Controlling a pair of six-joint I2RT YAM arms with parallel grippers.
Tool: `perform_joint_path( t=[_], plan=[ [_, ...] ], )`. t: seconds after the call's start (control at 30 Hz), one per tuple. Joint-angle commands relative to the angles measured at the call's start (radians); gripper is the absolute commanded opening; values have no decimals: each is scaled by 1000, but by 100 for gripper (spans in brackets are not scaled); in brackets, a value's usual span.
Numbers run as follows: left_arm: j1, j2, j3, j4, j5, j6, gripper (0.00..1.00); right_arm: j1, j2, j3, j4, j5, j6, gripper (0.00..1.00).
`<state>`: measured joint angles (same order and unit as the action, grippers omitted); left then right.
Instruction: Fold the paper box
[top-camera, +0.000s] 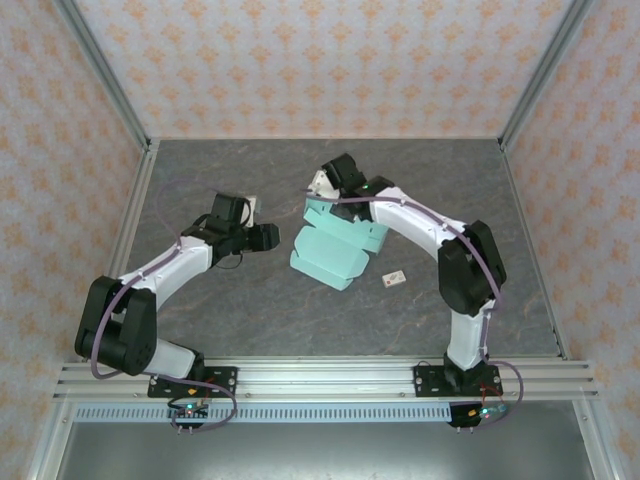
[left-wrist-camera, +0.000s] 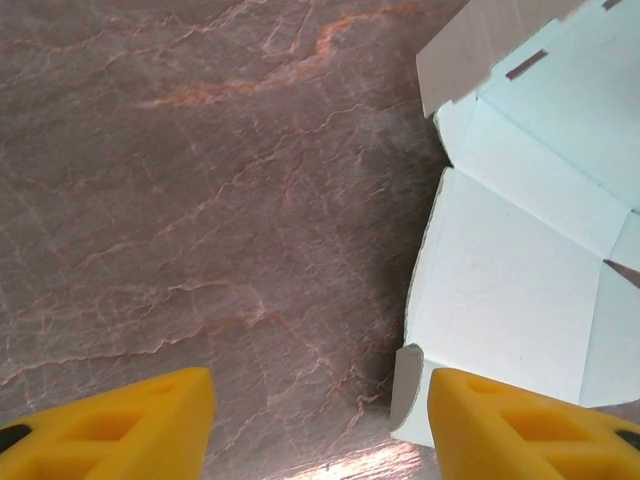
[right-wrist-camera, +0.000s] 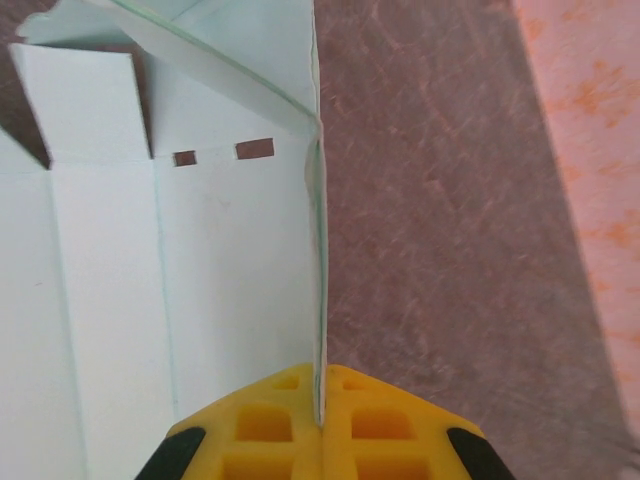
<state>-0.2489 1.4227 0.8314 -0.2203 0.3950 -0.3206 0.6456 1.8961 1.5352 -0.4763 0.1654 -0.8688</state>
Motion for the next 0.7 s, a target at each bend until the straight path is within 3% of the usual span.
perform_joint_path(
  t=[0.0, 0.13, 0.5, 0.67],
  plan=[
    [2, -29, -22, 12, -55, -26, 59, 44, 10, -67, 209, 183, -120, 0],
    [13, -37, -55, 27, -64, -45, 59, 66, 10, -141, 352, 235, -196, 0],
    [20, -91, -121, 43, -56, -63, 59, 80, 10, -227, 460, 177, -238, 0],
    [20, -125, -137, 48, -60, -69, 59, 86, 3, -317, 610, 199, -302, 0]
  ],
)
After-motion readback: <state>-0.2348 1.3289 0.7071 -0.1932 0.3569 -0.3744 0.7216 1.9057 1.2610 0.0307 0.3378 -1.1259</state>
